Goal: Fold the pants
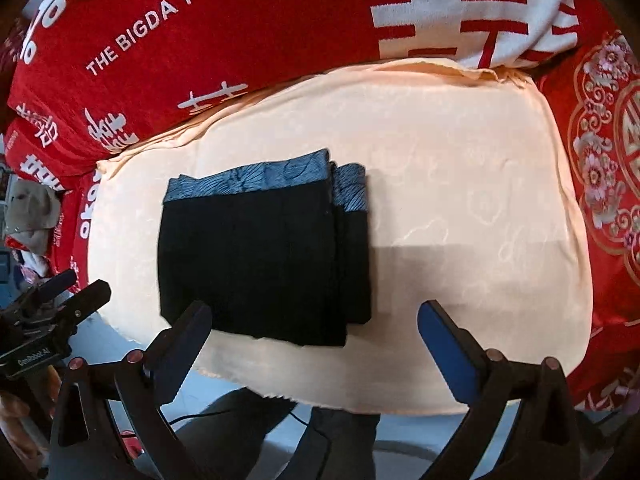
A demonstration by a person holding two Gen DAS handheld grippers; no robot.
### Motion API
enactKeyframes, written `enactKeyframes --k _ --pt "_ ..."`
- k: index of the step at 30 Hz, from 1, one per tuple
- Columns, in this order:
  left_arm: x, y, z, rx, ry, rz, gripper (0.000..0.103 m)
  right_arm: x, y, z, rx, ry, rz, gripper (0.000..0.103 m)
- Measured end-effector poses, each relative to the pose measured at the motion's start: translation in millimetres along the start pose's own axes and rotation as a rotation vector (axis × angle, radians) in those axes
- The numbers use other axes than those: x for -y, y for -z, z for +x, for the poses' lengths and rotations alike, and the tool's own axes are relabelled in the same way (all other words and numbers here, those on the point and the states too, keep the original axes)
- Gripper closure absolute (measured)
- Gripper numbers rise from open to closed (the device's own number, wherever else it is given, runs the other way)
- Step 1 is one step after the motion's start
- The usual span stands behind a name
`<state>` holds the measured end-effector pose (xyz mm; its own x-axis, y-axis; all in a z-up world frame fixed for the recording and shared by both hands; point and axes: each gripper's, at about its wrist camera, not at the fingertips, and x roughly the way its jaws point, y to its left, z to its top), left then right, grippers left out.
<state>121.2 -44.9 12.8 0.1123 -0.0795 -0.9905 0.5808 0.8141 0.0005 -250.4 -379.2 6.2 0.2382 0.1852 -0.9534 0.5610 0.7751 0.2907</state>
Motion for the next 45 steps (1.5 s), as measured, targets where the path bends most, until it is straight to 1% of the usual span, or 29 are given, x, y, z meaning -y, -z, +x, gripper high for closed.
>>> enactKeyframes --k 4,6,10,13,18,21,25,29,38,45 --pt "-6 6 -5 0.000 -0.012 0.034 0.001 -14 7 -7 0.017 0.029 0.024 0.000" --pt "-13 10 -8 -0.003 -0.033 0.031 0.001 -25 13 -8 0.007 0.044 0.051 0.000" --pt "-23 20 -14 0.011 -0.040 0.033 0.001 -48 25 -8 0.001 0.060 0.052 0.000" --pt "-27 28 -18 0.021 -0.037 0.047 0.001 -62 33 -8 -0.001 0.075 0.044 0.000" --pt "-31 43 -20 0.022 -0.018 0.037 0.001 -80 48 -14 0.008 0.105 0.037 0.000" --pt "-32 50 -23 0.027 -0.010 0.026 0.001 -86 53 -19 0.017 0.131 0.032 0.000" --pt "-32 54 -24 0.015 0.013 0.016 0.001 -92 59 -26 0.040 0.149 0.028 0.000" --pt "-29 55 -26 0.020 -0.015 0.031 0.001 -96 65 -31 0.055 0.160 0.028 0.000" --pt "-24 56 -28 0.026 -0.010 0.049 0.001 -95 72 -37 0.068 0.188 0.028 0.000" --pt "-21 55 -30 0.035 -0.031 0.065 0.001 -94 74 -41 0.080 0.197 0.037 0.000"
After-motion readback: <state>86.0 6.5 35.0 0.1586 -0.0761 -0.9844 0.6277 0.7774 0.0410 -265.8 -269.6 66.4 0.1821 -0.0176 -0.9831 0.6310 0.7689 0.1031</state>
